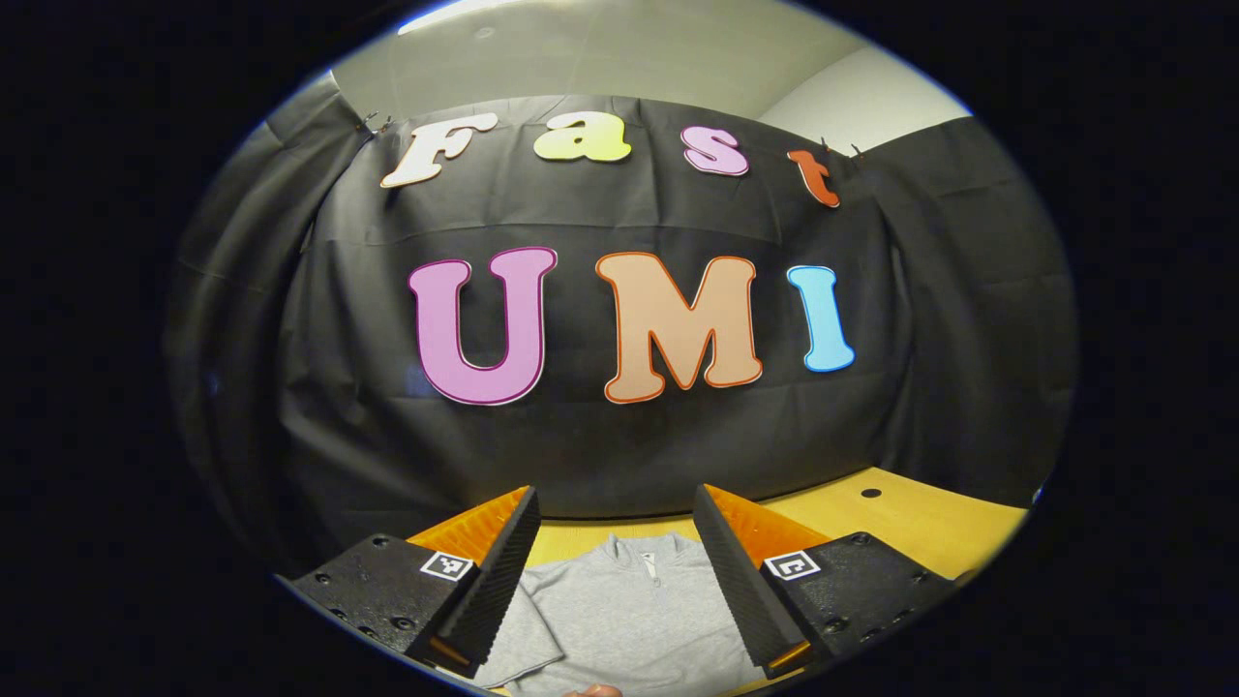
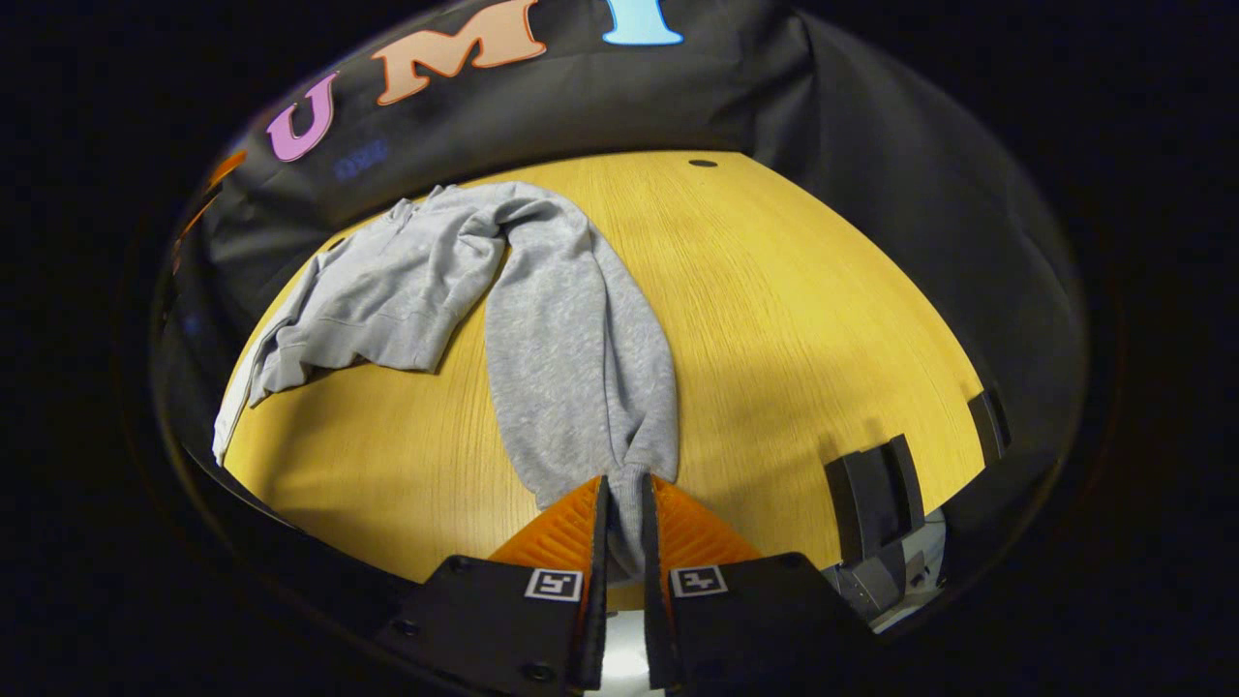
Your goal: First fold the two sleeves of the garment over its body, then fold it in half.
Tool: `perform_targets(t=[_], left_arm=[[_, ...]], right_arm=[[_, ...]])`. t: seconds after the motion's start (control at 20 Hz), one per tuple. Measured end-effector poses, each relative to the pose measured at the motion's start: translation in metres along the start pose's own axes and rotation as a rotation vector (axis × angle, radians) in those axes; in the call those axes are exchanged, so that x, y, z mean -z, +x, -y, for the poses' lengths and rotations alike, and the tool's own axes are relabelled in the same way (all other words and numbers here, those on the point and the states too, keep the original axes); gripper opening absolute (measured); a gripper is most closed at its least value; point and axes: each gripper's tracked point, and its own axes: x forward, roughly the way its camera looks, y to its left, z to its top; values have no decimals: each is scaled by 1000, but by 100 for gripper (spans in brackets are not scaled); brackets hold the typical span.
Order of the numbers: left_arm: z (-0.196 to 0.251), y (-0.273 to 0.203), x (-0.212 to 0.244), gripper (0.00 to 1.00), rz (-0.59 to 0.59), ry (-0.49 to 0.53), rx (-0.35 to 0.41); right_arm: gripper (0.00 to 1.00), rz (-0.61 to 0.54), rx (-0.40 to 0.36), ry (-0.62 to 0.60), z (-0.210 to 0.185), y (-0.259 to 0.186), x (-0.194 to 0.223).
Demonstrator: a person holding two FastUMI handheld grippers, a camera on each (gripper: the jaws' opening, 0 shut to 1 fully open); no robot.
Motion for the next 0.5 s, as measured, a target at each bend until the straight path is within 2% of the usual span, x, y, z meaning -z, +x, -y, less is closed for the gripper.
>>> perform_targets(t=[0.15,0.2,0.4,0.45,0.5], left_arm=[[-1,0,-1,93,-2,-4,-5],[-3,-1,-2,93,3,-1,-8],[-8,-2,-6,93,12,6,-17],[-9,-2,-6,93,10,5,-18],[-11,-2,-5,93,9,3,-22]], right_arm=[[4,13,63,-34,-1,-5,-6],[8,9,61,-40,-5,-5,-6],[9,15,9,90,-17,-9,-25],[4,33,0,106,-18,-12,-37],[8,54,-1,109,-16,-15,-48]])
